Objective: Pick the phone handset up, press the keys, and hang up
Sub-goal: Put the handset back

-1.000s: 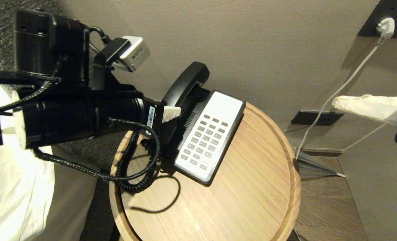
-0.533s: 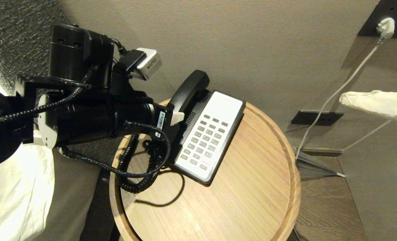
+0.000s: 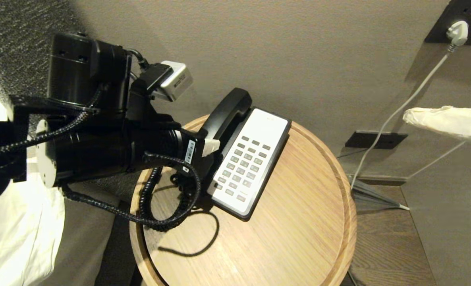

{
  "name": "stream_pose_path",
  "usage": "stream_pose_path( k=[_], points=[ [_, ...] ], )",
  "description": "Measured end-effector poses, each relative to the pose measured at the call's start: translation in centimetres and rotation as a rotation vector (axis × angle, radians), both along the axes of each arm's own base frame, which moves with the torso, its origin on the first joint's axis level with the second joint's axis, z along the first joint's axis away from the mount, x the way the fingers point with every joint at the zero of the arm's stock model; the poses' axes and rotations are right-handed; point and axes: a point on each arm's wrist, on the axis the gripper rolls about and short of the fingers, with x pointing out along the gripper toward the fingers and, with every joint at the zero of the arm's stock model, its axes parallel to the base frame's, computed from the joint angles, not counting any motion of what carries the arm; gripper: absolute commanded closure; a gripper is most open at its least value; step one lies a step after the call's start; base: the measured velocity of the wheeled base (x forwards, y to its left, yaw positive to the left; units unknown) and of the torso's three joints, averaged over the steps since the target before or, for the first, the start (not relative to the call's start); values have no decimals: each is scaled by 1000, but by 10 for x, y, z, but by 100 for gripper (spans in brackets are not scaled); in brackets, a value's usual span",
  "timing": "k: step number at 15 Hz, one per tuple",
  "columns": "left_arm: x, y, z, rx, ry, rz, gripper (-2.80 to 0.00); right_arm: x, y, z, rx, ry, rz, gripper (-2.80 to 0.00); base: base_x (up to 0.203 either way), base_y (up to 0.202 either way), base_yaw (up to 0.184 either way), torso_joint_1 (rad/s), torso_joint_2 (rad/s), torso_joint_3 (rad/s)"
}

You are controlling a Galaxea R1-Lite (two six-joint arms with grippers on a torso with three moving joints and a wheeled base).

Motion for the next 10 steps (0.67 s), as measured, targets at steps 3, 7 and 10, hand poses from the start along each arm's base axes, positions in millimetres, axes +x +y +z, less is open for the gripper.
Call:
stream_pose_path(
  k=[3, 7, 10],
  points=[
    [-5, 3, -7, 11, 13, -1, 0, -1, -1, 0, -1, 0, -1, 0, 0, 0, 0, 0, 0, 0],
    [-8, 4, -15, 24, 31, -5, 0, -1, -1, 3, 7, -4, 0, 0, 0, 0, 0, 0, 0, 0],
    [-7, 2, -17, 30, 36, -9, 0, -1, -2, 5, 9, -6, 0, 0, 0, 0, 0, 0, 0, 0]
  ],
)
